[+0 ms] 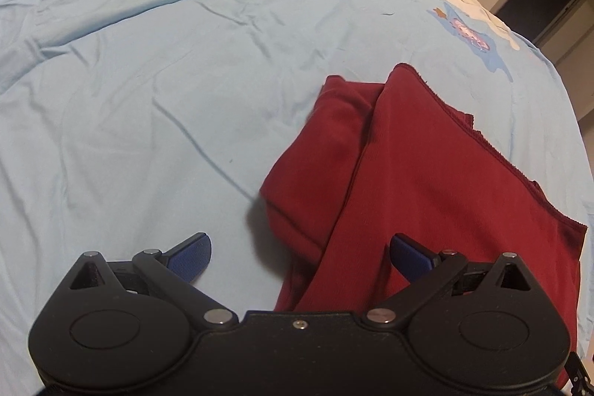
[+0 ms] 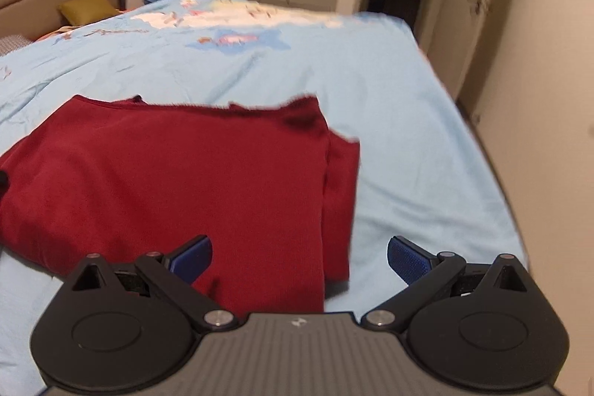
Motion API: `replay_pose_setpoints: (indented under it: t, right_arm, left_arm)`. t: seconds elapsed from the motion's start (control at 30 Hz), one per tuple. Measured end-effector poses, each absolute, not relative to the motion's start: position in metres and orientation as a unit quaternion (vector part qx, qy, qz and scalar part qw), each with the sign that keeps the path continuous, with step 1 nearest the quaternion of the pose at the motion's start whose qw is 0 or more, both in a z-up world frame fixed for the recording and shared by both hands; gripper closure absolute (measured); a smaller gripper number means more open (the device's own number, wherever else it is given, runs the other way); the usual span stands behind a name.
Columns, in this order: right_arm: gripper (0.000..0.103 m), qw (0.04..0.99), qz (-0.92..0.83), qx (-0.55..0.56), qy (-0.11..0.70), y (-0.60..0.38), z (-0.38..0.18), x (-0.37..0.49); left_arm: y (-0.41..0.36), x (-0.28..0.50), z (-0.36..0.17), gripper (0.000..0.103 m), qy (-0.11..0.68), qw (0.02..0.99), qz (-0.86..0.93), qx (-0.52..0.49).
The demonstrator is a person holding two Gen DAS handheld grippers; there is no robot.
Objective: Fold small clothes
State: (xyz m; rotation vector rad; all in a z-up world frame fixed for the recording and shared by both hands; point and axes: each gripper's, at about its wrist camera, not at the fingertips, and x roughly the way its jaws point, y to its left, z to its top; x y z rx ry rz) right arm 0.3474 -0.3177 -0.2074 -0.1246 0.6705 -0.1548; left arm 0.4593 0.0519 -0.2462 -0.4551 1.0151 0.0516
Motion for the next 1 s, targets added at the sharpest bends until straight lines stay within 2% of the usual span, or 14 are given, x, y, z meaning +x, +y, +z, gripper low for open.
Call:
replay_pose_setpoints:
  t: [0.2,0.4,0.47,0.5,0.57,0.73,1.0]
  right_arm:
    - [0.000,0.946,0.014,-0.148,0.289,-0.265,-0.212,0.361]
    - [0.000,0.935,0.075,-0.188,0.290,-0.217,-0.229,0.380]
    - [0.000,0.931,0.080,-0.193,0.299,-0.212,-0.235,0.384]
    - [0.000,0.929,0.083,-0.194,0.303,-0.210,-0.238,0.385]
    - [0.000,0.927,0.083,-0.196,0.309,-0.210,-0.242,0.388]
    - [0.000,0.925,0.086,-0.196,0.314,-0.214,-0.241,0.392]
    - [0.000,0.926,0.079,-0.192,0.314,-0.222,-0.233,0.388]
  left_arm:
    - [0.051,0.476,-0.250,0.017,0.486,0.848,-0.013,-0.212]
    - [0.053,0.480,-0.250,0.039,0.485,0.842,-0.031,-0.233]
    - [0.053,0.479,-0.251,0.059,0.485,0.840,-0.041,-0.242]
    - [0.052,0.479,-0.250,0.063,0.484,0.839,-0.043,-0.244]
    - [0.048,0.478,-0.246,0.081,0.481,0.841,-0.051,-0.242]
    - [0.034,0.478,-0.230,0.086,0.477,0.854,-0.046,-0.201]
    - [0.019,0.474,-0.202,0.088,0.464,0.870,-0.062,-0.158]
